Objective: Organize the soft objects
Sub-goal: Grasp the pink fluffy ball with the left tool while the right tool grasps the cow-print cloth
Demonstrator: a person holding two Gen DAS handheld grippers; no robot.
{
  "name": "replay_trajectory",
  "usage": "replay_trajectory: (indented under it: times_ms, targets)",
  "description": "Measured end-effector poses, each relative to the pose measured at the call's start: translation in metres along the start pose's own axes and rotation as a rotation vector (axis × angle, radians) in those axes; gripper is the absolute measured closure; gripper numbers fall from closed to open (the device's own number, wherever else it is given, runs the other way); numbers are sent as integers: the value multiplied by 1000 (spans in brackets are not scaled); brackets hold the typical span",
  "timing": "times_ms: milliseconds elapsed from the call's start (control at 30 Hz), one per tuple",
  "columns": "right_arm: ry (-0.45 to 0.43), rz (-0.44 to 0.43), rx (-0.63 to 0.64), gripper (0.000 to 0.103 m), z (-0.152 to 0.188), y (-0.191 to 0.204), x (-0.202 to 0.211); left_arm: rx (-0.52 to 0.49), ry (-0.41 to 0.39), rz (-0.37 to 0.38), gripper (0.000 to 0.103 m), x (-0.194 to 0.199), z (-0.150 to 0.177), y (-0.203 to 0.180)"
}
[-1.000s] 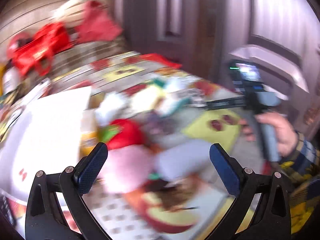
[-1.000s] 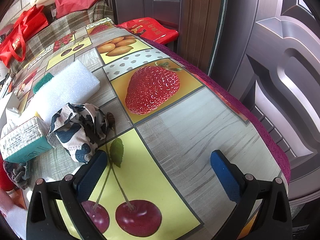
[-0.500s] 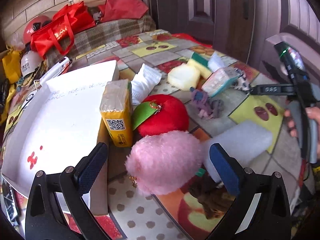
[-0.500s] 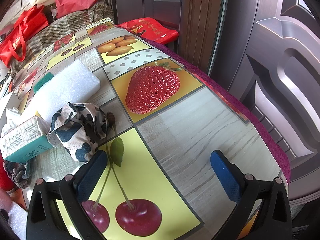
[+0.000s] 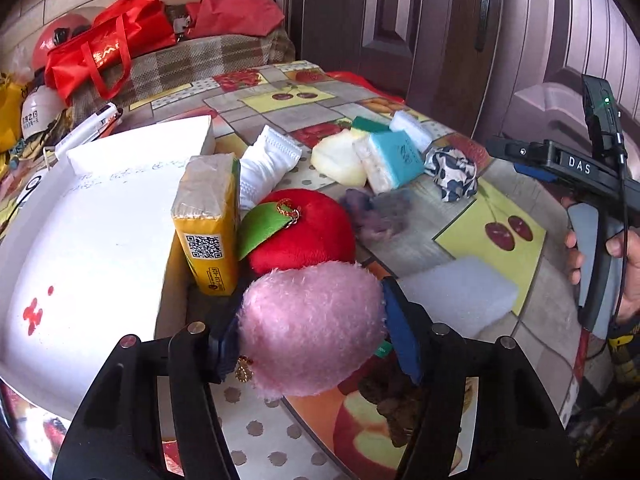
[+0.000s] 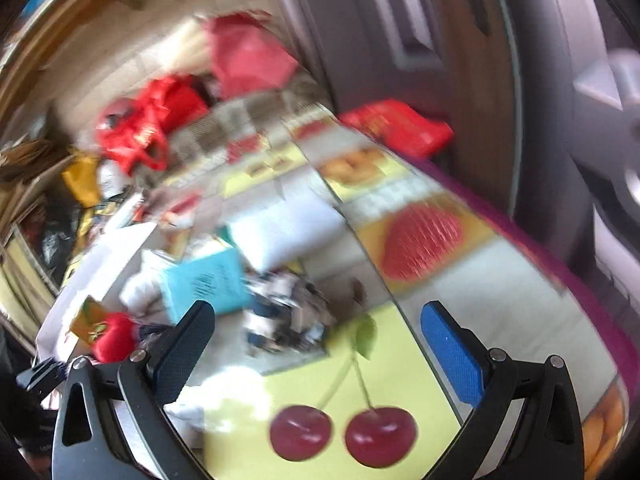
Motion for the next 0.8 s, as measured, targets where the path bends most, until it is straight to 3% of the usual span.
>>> replay_trajectory:
  times_ms: [133,300,400,500,533,600,633,733,800]
  targets:
    - [59,44,88,0,0,13,-14,3,-62,14,41,12,-2,0]
    - [183,-58,91,1,-2,18,-41,29,-92,23,41,17,-3,6]
    - [186,-29,155,1,-4,31,-49,35,-103,18,41,19,-3,7]
    - [223,14,219,21,-1,40,-64,32,-111,11,41,20,-3,7]
    - [248,14,224,38,1,40,-70,30,-114,10,41,21,-2,7]
    - [232,14,220,50,2,38,-67,27,-121,4,41,22,-3,7]
    - [225,-5,211,63,1,37,-65,26,-123,4,41,22,-2,7]
    - [178,-19,150,67,-2,25,-52,28,-134,-1,41,24,-3,9]
    - [77,-55,104,67,-5,20,-28,30,-149,-5,41,28,-2,10]
Point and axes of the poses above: each gripper's, at about its wrist camera, not at the fingertips, and x roughly against the way its jaws point, y to its left, z to its underside, the point moved 3 cm from there along -x, roughly the way its jaws point, and after that the axes turned 7 degrees about z, right-handed, at the moved point
